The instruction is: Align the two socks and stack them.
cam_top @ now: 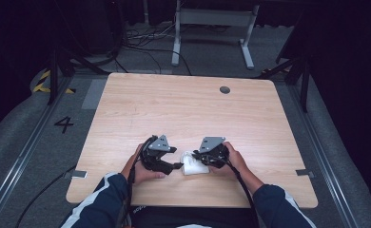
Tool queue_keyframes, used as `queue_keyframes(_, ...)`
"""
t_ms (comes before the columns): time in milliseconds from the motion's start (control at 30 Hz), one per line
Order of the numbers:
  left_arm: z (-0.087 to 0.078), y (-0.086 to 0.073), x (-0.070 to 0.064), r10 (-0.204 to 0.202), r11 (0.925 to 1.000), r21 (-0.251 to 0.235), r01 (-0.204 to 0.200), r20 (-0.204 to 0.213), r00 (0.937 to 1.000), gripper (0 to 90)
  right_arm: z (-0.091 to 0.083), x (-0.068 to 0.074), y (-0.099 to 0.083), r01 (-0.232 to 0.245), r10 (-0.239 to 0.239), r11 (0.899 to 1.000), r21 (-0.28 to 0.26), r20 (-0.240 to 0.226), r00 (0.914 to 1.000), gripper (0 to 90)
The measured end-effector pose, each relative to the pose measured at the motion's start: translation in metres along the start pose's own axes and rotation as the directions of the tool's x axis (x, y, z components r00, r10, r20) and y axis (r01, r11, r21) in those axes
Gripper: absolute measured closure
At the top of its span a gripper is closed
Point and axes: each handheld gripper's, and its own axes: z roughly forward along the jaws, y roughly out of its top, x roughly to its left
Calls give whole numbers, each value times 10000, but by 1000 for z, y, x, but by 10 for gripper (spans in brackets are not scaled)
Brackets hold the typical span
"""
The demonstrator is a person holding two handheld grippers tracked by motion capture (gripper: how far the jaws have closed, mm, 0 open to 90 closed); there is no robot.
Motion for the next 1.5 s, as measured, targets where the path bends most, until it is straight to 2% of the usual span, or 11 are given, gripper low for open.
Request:
queue_keyframes(167, 13, 11, -18, 273, 9996, 111, -270, -346, 9990, 345, 1, 0, 0, -3, 3, 10000, 58, -74, 10000, 829)
queue_keyframes(267, 30, 13, -26, 528, 9966, 696, -435, -1377, 9891, 386, 2, 0, -1, -33, 34, 10000, 55, -175, 9998, 830)
queue_keyframes(433, 47, 4, -15, 629, 9858, 1642, -346, -1704, 9834, 386, 2, -1, -1, 3, -1, 9999, 100, -221, 9998, 831)
queue_keyframes(533, 46, -3, -4, 173, 9852, 1709, 114, -1654, 9861, 383, 1, -2, -2, 54, -50, 9999, 152, -300, 9995, 832)
queue_keyframes(700, 44, -6, 3, 43, 9861, 1653, 178, -1321, 9912, 386, -3, -5, -4, -74, 81, 9998, 194, -356, 9993, 803)
queue_keyframes(1033, 45, -4, 3, 324, 9837, 1796, -86, -1300, 9910, 392, -21, -11, -3, -442, 456, 9989, -160, 1054, 9934, 684)
queue_keyframes(1100, 45, -4, 4, 260, 9842, 1769, -35, -1249, 9918, 394, -32, -12, -4, -693, 740, 9951, -704, 659, 9951, 660)
queue_keyframes(1167, 45, -4, 5, 217, 9849, 1732, 2, -1249, 9919, 391, -40, -7, -4, -477, 493, 9933, -1051, 128, 9987, 629)
queue_keyframes(1233, 45, -3, 5, 140, 9850, 1724, 70, -1203, 9926, 388, -41, 3, -4, -95, 55, 9961, -881, -460, 9989, 608)
queue_keyframes(1333, 43, 4, 7, 15, 9913, 1303, 161, -1341, 9910, 379, -34, 17, -6, 654, -670, 9974, -290, -592, 9960, 600)
queue_keyframes(1500, 47, 16, 13, 311, 9941, 1082, -109, -1869, 9819, 372, -21, 19, -10, 714, -710, 9974, 18, -818, 9941, 609)
